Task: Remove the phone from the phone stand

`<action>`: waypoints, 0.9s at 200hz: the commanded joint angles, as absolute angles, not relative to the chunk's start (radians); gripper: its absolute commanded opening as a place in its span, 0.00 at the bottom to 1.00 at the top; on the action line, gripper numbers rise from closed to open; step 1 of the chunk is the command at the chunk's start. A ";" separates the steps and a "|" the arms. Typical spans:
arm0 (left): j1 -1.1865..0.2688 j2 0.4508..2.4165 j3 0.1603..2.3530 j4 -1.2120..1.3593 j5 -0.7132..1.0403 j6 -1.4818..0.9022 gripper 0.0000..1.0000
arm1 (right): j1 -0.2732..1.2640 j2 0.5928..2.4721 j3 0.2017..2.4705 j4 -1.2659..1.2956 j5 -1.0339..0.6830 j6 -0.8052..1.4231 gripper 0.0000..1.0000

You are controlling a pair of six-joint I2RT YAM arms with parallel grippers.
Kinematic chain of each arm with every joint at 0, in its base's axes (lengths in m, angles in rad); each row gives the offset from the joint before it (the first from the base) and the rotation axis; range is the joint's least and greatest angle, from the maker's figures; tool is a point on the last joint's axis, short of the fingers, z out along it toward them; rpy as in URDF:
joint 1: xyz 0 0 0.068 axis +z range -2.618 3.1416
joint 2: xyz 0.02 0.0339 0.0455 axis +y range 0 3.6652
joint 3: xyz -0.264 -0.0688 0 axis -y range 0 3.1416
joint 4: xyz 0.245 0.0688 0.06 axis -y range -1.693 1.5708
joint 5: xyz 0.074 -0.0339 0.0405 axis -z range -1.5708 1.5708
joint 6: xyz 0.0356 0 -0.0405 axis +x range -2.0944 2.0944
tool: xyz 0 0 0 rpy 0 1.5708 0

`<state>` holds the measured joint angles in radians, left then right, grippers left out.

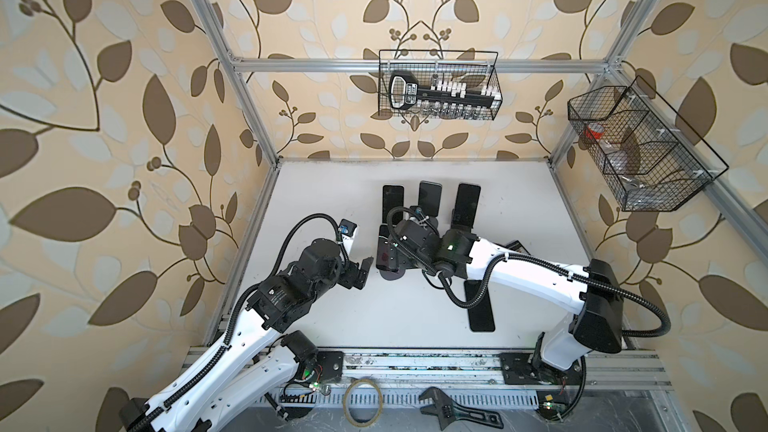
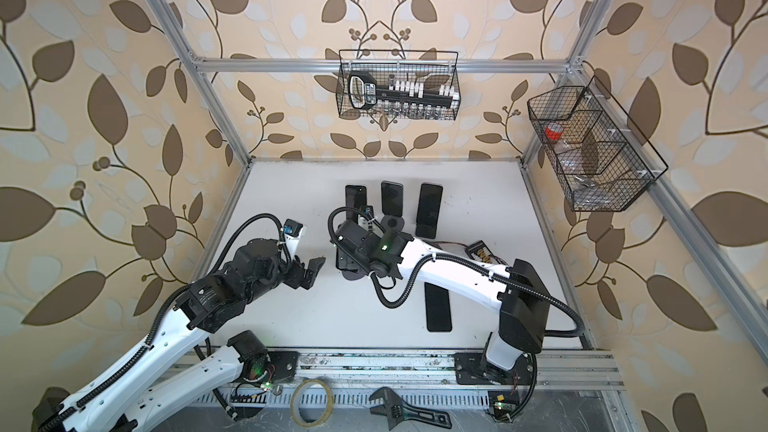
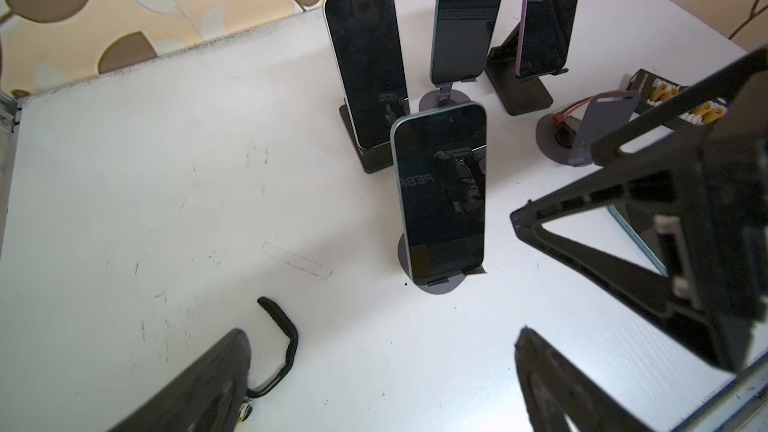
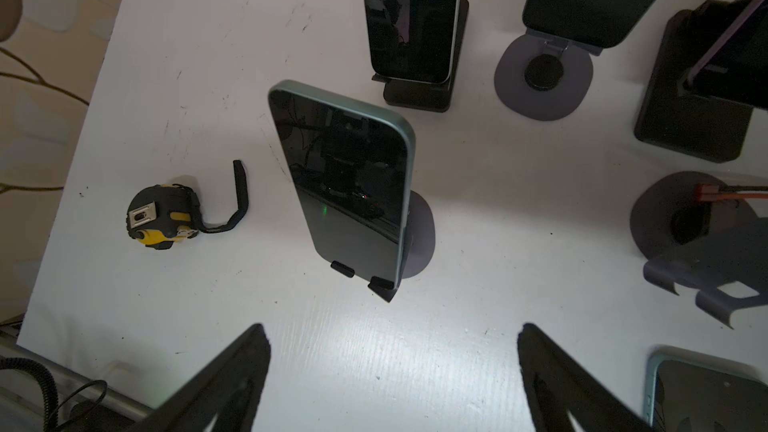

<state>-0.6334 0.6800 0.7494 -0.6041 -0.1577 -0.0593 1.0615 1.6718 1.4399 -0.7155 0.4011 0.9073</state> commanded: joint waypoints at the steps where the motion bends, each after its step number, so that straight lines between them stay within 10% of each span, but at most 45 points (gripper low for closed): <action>1: -0.629 0.630 0.728 -0.614 -0.135 -0.096 0.99 | 1.084 1.718 1.511 -0.730 0.474 0.953 0.94; 180: -0.624 0.525 0.678 -0.629 -0.286 -0.204 0.99 | 1.111 2.012 1.806 -0.892 0.645 1.106 0.97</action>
